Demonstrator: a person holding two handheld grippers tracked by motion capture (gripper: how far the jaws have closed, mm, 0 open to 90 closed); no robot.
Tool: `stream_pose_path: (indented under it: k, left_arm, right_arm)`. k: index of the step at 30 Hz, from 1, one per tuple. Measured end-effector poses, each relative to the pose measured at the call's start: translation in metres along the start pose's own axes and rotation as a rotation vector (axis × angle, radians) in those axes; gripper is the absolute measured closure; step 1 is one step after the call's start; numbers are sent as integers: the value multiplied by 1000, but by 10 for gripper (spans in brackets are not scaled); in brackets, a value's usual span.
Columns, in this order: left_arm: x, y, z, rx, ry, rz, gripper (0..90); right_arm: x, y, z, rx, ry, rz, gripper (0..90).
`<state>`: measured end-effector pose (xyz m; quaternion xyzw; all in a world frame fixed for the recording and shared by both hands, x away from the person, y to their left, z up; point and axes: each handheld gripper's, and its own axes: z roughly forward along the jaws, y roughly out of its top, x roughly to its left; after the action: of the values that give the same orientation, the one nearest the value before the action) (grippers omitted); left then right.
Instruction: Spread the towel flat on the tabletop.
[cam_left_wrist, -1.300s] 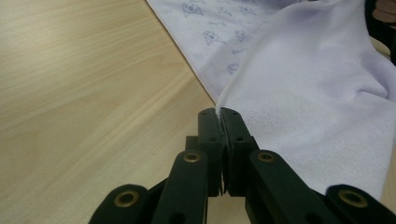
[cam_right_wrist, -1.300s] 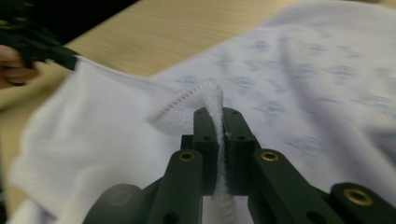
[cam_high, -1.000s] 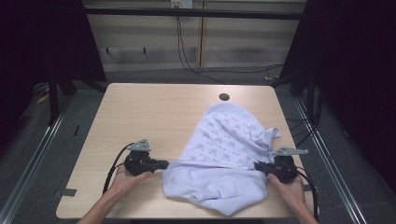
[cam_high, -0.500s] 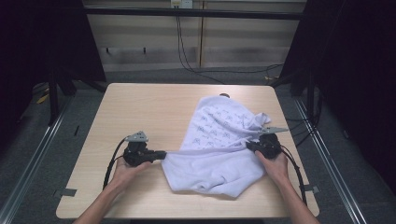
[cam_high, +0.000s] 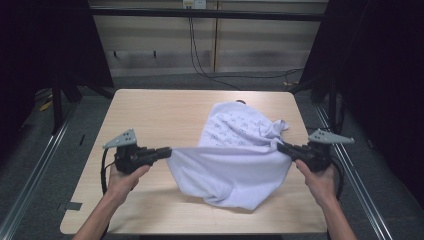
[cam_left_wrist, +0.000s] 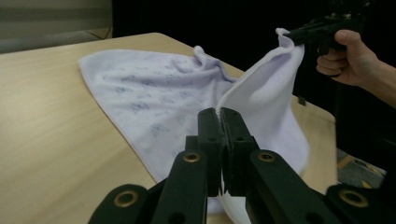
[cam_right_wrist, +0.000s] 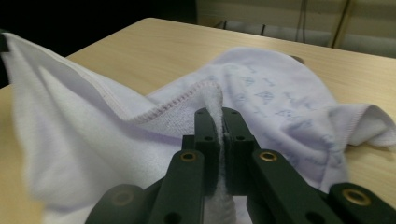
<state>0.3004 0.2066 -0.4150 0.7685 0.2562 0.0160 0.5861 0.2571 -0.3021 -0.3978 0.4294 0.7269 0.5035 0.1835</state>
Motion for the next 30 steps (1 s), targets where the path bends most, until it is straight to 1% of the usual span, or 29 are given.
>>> stream_pose_path:
  k: [1,2,3,4,5,6,7,8,9,11,12,14,15,16,17,18,19,20,21,22,23,24,26,27,28,29,30]
  left_arm:
    - [-5,-5,-3,12,-8,4,882]
    - [-9,-9,-6,16,-19,1,882]
    - [-13,-13,-9,15,-31,-2,881]
    - [-19,-14,-13,14,-34,0,882]
    - [-25,-15,-18,5,-44,9,881]
    - [-31,-14,-24,-7,-69,16,881]
    - [-39,-13,-30,-13,-81,29,880]
    - [-48,-12,-35,-12,-94,56,880]
    - [-57,-12,-41,-16,-109,74,880]
    - [-72,-13,-51,-20,-174,99,874]
    - [-79,-16,-55,-27,-198,107,861]
    - [-89,-23,-62,-22,-262,112,845]
    - [-92,-29,-64,-10,-266,114,840]
    - [-92,-33,-64,-1,-281,110,817]
    - [-90,-38,-64,9,-305,99,782]
    - [-86,-42,-63,23,-309,90,736]
    - [-82,-45,-62,46,-280,83,716]
    - [-77,-47,-60,68,-267,54,701]
    - [-70,-49,-57,89,-249,35,690]
    - [-64,-50,-53,104,-220,23,690]
    - [-57,-51,-47,129,-200,5,688]
    - [-47,-51,-39,153,-183,-5,689]
    - [-29,-52,-19,176,-128,-26,688]
    - [-19,-52,-7,188,-118,-43,690]
    - [-11,-51,5,214,-95,-46,691]
    - [-4,-51,19,231,-76,-45,691]
    - [2,-49,33,267,-78,-49,693]
  right_arm:
    - [14,-14,-15,-14,41,-2,863]
    - [14,-14,-15,-14,41,-2,863]
    - [20,-22,-20,-9,49,1,863]
    - [25,-30,-26,-5,64,6,863]
    - [30,-36,-32,7,69,10,863]
    - [34,-41,-39,10,74,10,863]
    - [45,-46,-56,-4,92,20,861]
    - [45,-46,-56,-4,92,20,861]
    - [50,-47,-66,-19,97,14,861]
    - [64,-48,-86,-39,107,-1,852]
    - [71,-49,-95,-46,106,-9,841]
    - [83,-53,-112,-57,124,-1,800]
    - [87,-56,-119,-59,124,-3,763]
    - [90,-61,-125,-56,132,13,729]
    - [89,-65,-127,-55,151,35,711]
    - [86,-70,-129,-69,160,63,684]
    - [82,-74,-128,-83,166,79,664]
    - [79,-77,-127,-79,144,84,652]
    - [74,-79,-125,-85,125,90,651]
    - [69,-80,-122,-89,128,100,651]
    - [65,-80,-117,-72,99,89,645]
    - [61,-80,-110,-41,67,82,632]
    - [52,-81,-92,8,62,78,621]
    - [49,-82,-82,32,52,82,601]
    - [46,-83,-72,64,32,73,579]
    - [42,-85,-62,88,25,63,575]
    - [37,-85,-52,103,28,75,571]
